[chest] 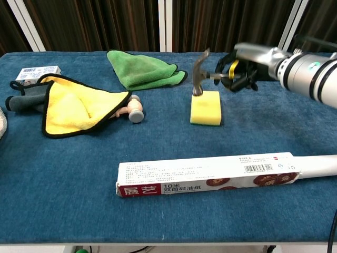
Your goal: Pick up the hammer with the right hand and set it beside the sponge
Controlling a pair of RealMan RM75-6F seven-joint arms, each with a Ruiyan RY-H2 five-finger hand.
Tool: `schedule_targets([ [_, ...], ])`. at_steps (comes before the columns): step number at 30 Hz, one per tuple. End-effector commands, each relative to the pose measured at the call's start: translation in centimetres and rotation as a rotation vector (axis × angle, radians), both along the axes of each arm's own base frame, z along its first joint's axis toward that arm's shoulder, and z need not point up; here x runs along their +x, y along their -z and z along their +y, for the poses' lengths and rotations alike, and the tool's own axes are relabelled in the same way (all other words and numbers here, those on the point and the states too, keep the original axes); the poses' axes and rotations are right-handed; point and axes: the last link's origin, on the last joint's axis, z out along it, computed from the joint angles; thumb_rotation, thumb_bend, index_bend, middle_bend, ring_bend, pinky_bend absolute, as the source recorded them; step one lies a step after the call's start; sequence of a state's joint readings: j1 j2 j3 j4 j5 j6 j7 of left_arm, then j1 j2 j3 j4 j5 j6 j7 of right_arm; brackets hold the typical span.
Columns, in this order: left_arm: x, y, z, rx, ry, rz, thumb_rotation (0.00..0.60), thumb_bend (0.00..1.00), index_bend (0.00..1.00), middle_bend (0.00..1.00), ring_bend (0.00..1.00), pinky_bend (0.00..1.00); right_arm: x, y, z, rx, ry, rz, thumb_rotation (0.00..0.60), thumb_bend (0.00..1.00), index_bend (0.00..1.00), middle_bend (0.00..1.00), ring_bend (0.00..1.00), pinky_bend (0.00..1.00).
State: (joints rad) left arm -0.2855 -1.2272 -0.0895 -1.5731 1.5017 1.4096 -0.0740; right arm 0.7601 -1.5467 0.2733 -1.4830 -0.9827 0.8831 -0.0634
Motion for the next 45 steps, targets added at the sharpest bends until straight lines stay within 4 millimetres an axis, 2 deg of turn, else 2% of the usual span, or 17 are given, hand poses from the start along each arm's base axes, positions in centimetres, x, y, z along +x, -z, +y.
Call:
schedule_targets([
  [1,0.2,0.0,0.0,0.001,0.006,0.002,0.600,0.04,0.23,0.14,0.08,0.08,1.5,-5.4,1.0,-0.145,-0.051,-0.274,0.600,1.00,1.00,0.89,0.83,0.80],
  [4,0.5,0.0,0.1,-0.001,0.014,0.003,0.600,0.04,0.23,0.14,0.08,0.08,1.6,-7.1,1.5,-0.229,-0.078,-0.413,0.600,1.00,1.00,0.89,0.83,0.80],
  [8,0.7,0.2,0.2,-0.005,0.019,0.005,0.600,0.04,0.23,0.14,0.08,0.08,1.0,-6.6,1.5,-0.242,-0.081,-0.390,0.600,1.00,1.00,0.89,0.83,0.80],
  [18,0.4,0.7,0.2,-0.022,0.002,0.002,0.600,0.04,0.23,0.14,0.08,0.08,-1.6,0.9,-0.1,0.001,-0.007,0.064,0.600,1.00,1.00,0.89,0.83,0.80],
  [22,0.1,0.8,0.1,-0.024,-0.006,0.001,0.600,0.04,0.23,0.14,0.08,0.08,-2.3,2.9,-0.3,0.046,0.003,0.183,0.600,1.00,1.00,0.89,0.83,0.80],
  [26,-0.1,0.9,0.1,-0.027,-0.011,0.004,0.600,0.04,0.23,0.14,0.08,0.08,-2.6,3.7,-0.4,0.063,0.010,0.249,0.600,1.00,1.00,0.89,0.83,0.80],
  [29,-0.1,0.8,0.0,-0.022,-0.010,-0.001,0.600,0.04,0.23,0.14,0.08,0.08,-1.8,3.1,-0.5,0.032,0.020,0.202,0.600,1.00,1.00,0.89,0.83,0.80],
  [33,0.0,0.4,-0.1,-0.009,-0.001,0.000,0.600,0.04,0.23,0.14,0.08,0.08,0.4,0.0,-0.3,-0.072,-0.015,-0.018,0.600,1.00,1.00,0.89,0.83,0.79],
  [38,0.1,0.4,-0.1,-0.009,0.004,0.000,0.600,0.04,0.23,0.14,0.08,0.08,1.7,-3.2,0.3,-0.197,-0.089,-0.249,0.600,1.00,1.00,0.89,0.83,0.79],
  [41,0.1,0.5,-0.1,-0.012,0.004,0.000,0.600,0.04,0.23,0.14,0.08,0.08,1.8,-4.0,0.6,-0.244,-0.116,-0.337,0.600,1.00,1.00,0.89,0.83,0.79],
  [45,0.2,0.5,0.0,-0.012,0.004,0.000,0.600,0.04,0.23,0.14,0.08,0.08,1.4,-3.3,0.6,-0.236,-0.122,-0.330,0.600,1.00,1.00,0.89,0.82,0.79],
])
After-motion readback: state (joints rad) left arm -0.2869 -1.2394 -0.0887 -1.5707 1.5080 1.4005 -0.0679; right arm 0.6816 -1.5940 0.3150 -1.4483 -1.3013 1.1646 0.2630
